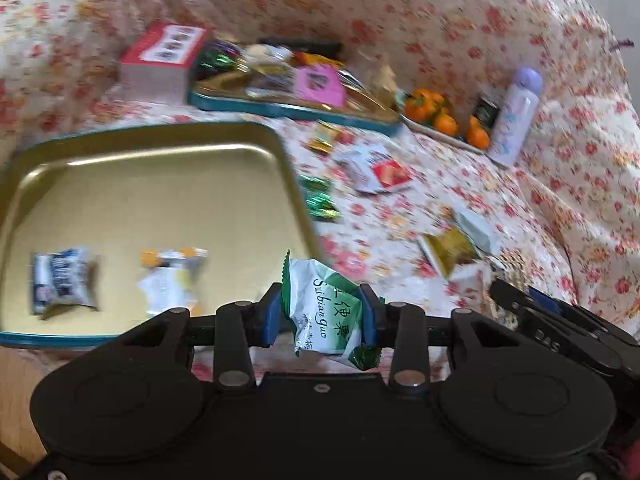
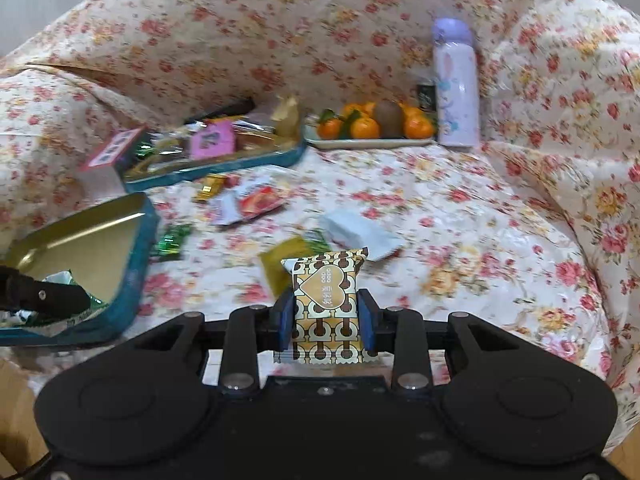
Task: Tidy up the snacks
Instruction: 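Carry the green packet and heart-pattern packet over the gold tin tray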
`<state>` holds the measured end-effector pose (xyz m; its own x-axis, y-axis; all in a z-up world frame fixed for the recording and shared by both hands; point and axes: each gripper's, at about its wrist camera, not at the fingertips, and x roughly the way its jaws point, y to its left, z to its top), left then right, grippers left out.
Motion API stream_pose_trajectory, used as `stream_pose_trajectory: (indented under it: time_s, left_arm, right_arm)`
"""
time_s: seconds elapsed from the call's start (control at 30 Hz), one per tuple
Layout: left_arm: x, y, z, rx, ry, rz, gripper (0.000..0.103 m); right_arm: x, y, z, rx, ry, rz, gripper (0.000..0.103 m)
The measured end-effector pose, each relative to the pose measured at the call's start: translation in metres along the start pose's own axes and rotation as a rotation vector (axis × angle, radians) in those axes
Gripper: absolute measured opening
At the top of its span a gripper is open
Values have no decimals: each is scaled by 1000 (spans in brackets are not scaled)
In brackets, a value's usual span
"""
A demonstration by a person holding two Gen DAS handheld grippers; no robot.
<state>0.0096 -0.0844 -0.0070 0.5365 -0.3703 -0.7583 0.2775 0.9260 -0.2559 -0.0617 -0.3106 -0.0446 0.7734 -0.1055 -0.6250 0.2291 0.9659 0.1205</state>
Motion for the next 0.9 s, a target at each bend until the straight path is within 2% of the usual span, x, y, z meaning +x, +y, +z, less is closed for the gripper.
stream_pose_trajectory:
  time_s: [0.27,0.6,0.9]
  left_arm:
    - [-29,54,11,-30,-79,89,47]
    - [-42,119,28,-96,-151,208,47]
    - [-36,162,29,-183,-144,251,47]
  right_arm:
    - [-14,63,9,-62,-23,111,34]
    - [-11,140,19,-167,-21,236,34]
    - [4,179,27,-198,-1,302,34]
